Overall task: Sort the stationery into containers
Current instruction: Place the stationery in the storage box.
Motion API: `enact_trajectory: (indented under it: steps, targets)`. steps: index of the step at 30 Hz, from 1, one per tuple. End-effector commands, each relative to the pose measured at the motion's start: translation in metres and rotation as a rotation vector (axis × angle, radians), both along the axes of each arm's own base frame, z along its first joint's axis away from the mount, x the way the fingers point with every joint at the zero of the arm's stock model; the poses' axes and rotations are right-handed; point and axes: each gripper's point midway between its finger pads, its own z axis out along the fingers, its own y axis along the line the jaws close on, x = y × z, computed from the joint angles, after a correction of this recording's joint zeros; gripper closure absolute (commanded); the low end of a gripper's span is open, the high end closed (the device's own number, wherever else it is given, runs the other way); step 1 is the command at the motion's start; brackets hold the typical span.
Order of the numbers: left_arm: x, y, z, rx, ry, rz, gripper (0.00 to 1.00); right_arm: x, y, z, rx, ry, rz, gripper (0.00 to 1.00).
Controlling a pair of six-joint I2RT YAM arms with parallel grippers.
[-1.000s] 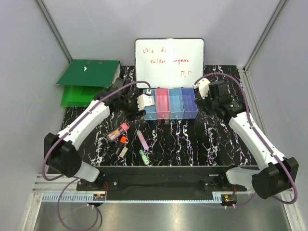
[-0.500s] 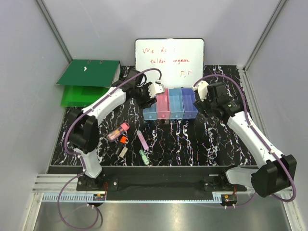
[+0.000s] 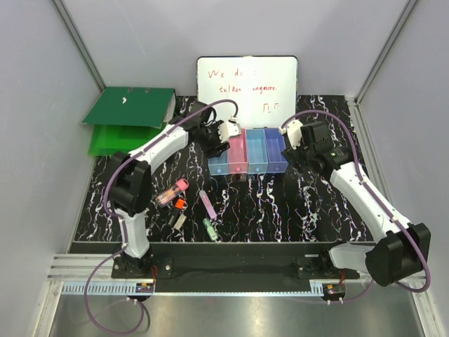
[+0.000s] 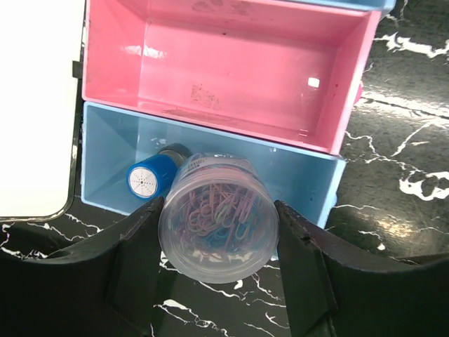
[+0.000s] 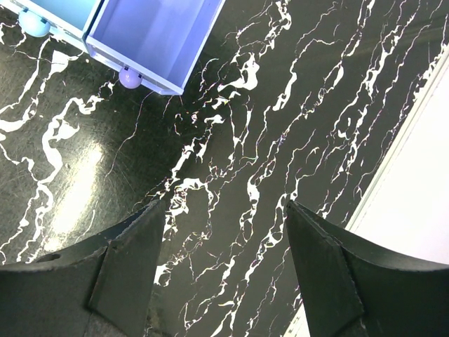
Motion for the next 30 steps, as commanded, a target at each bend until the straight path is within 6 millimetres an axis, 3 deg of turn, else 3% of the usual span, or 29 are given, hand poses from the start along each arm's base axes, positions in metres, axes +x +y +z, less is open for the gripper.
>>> enact_trajectory:
  steps: [1, 8, 12, 13, 14, 17, 23, 30]
  targets:
    - [0.018, -0.010, -0.003, -0.014, -0.041, -0.022, 1.00, 0.014, 0.002, 0.015, 0.010, -0.061, -0.004, 0.23]
    - [0.024, -0.010, -0.023, 0.019, -0.030, -0.037, 0.98, 0.015, 0.002, 0.017, 0.005, -0.068, -0.004, 0.23]
    - [0.026, -0.013, -0.021, 0.006, -0.034, -0.041, 0.75, 0.014, 0.000, 0.015, 0.000, -0.063, -0.004, 0.23]
    - [0.026, -0.014, -0.019, 0.000, -0.034, -0.039, 0.55, 0.013, 0.000, 0.015, 0.000, -0.061, -0.005, 0.23]
    - [0.027, -0.013, -0.018, -0.003, -0.038, -0.036, 0.48, 0.013, 0.000, 0.015, 0.000, -0.061, -0.007, 0.23]
    - [0.027, -0.014, -0.012, -0.009, -0.049, -0.037, 0.46, 0.013, 0.000, 0.014, -0.001, -0.061, -0.003, 0.23]
    - [0.028, -0.017, 0.001, -0.034, -0.070, -0.035, 0.30, 0.014, 0.000, 0.016, -0.004, -0.068, 0.001, 0.23]
    - [0.030, -0.015, -0.007, -0.013, -0.062, -0.025, 0.22, 0.016, -0.001, 0.024, -0.003, -0.086, -0.004, 0.23]
